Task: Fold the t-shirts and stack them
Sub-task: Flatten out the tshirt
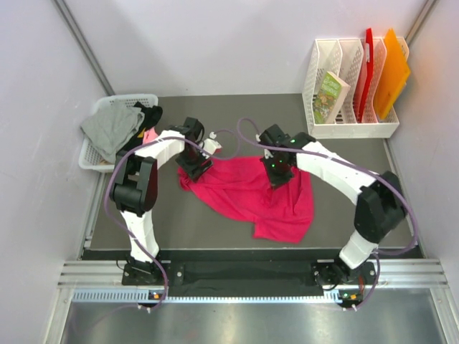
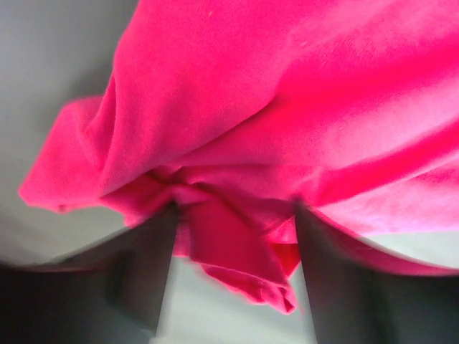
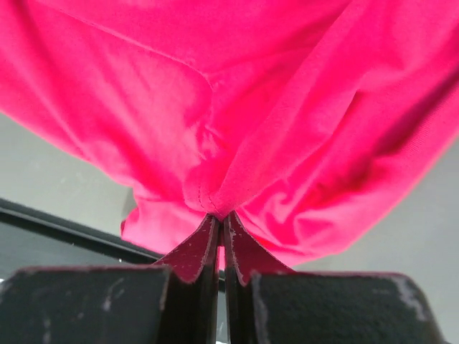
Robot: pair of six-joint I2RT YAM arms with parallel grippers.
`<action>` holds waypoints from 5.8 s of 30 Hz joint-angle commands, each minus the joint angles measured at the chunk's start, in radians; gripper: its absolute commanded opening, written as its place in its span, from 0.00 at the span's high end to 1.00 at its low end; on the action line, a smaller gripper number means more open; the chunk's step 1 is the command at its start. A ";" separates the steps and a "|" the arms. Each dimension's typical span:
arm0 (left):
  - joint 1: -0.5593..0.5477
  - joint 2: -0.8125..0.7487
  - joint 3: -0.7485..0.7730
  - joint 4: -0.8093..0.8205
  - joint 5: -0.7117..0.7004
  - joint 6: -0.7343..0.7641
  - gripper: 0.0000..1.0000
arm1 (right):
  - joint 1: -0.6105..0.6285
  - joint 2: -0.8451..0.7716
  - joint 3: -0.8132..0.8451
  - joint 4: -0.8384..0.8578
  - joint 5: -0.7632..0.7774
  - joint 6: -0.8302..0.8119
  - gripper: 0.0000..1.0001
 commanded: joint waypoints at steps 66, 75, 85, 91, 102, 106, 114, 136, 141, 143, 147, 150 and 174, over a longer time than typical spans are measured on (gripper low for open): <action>0.014 -0.364 -0.183 -0.243 -0.001 0.142 0.95 | -0.398 -0.303 0.427 -0.084 0.354 0.041 1.00; 0.028 -0.216 -0.147 0.029 -0.190 0.092 0.45 | -0.398 -0.229 0.404 -0.034 0.329 0.041 1.00; 0.020 -0.339 -0.041 -0.189 0.030 0.102 0.25 | -0.400 -0.214 0.340 -0.008 0.340 0.031 1.00; -0.004 -0.377 -0.122 -0.215 0.064 0.105 0.26 | -0.400 -0.172 0.344 0.011 0.315 0.037 1.00; -0.027 -0.334 -0.200 -0.243 0.091 0.065 0.31 | -0.398 -0.139 0.374 0.002 0.302 0.037 1.00; -0.040 -0.320 -0.193 -0.236 0.102 0.056 0.33 | -0.400 -0.143 0.361 0.002 0.297 0.041 1.00; -0.089 -0.293 -0.199 -0.221 0.110 0.042 0.55 | -0.400 -0.149 0.346 0.008 0.299 0.041 1.00; -0.101 -0.293 -0.259 -0.144 0.011 0.056 0.49 | -0.400 -0.152 0.312 0.022 0.274 0.040 1.00; -0.092 -0.271 -0.247 -0.111 -0.004 0.059 0.49 | -0.400 -0.160 0.308 0.023 0.268 0.038 1.00; -0.084 -0.252 -0.236 -0.104 -0.002 0.064 0.51 | -0.400 -0.163 0.305 0.023 0.268 0.037 1.00; -0.072 -0.221 -0.223 -0.086 -0.009 0.068 0.65 | -0.400 -0.172 0.295 0.023 0.268 0.037 1.00; -0.063 -0.204 -0.216 -0.084 -0.010 0.073 0.73 | -0.400 -0.181 0.288 0.023 0.274 0.035 1.00; -0.026 -0.268 0.382 -0.261 -0.134 0.073 1.00 | -0.397 -0.370 0.493 0.103 0.164 0.003 1.00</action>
